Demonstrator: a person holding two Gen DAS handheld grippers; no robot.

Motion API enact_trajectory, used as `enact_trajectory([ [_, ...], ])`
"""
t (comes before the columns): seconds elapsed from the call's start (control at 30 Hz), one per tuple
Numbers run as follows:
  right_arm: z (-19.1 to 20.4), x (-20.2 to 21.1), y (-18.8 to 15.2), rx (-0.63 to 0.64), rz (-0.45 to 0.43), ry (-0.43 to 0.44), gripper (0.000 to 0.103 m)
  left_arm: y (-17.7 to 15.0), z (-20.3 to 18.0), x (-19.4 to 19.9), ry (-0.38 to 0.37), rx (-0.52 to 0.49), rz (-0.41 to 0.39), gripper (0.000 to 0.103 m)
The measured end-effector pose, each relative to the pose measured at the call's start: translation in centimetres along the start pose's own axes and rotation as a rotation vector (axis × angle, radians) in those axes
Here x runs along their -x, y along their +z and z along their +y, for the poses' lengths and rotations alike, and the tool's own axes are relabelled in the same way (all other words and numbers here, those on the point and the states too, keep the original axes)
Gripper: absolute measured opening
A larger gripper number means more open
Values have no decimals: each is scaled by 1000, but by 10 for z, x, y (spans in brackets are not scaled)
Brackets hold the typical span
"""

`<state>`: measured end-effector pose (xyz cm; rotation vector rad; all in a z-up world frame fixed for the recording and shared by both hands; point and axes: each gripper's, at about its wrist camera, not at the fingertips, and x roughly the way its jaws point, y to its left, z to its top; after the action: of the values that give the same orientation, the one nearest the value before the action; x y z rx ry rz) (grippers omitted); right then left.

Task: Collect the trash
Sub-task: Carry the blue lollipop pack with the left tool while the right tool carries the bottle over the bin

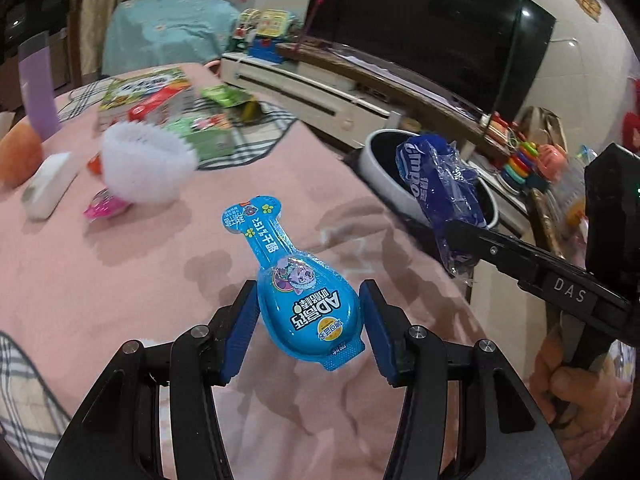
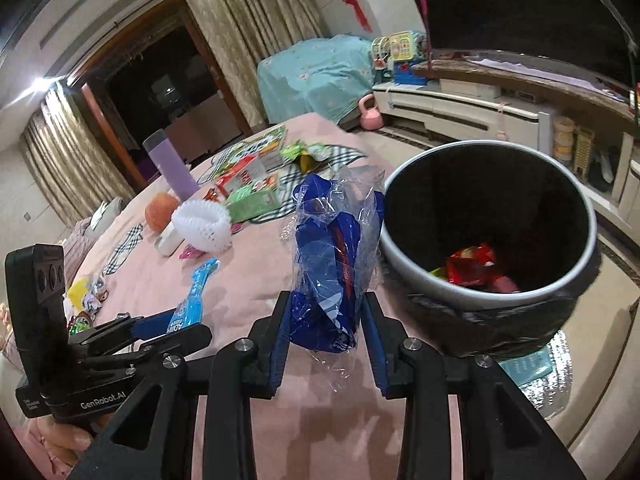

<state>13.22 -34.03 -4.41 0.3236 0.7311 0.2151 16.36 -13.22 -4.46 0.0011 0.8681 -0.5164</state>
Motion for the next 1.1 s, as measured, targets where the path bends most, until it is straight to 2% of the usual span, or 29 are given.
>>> enact_trajectory([
  [0.67, -63, 27, 21, -75, -59, -85, 35, 51, -73, -30, -84, -129, -2, 51],
  [1.1, -95, 29, 41, -97, -71, -114, 35, 74, -108, -50, -98, -198, -6, 51],
])
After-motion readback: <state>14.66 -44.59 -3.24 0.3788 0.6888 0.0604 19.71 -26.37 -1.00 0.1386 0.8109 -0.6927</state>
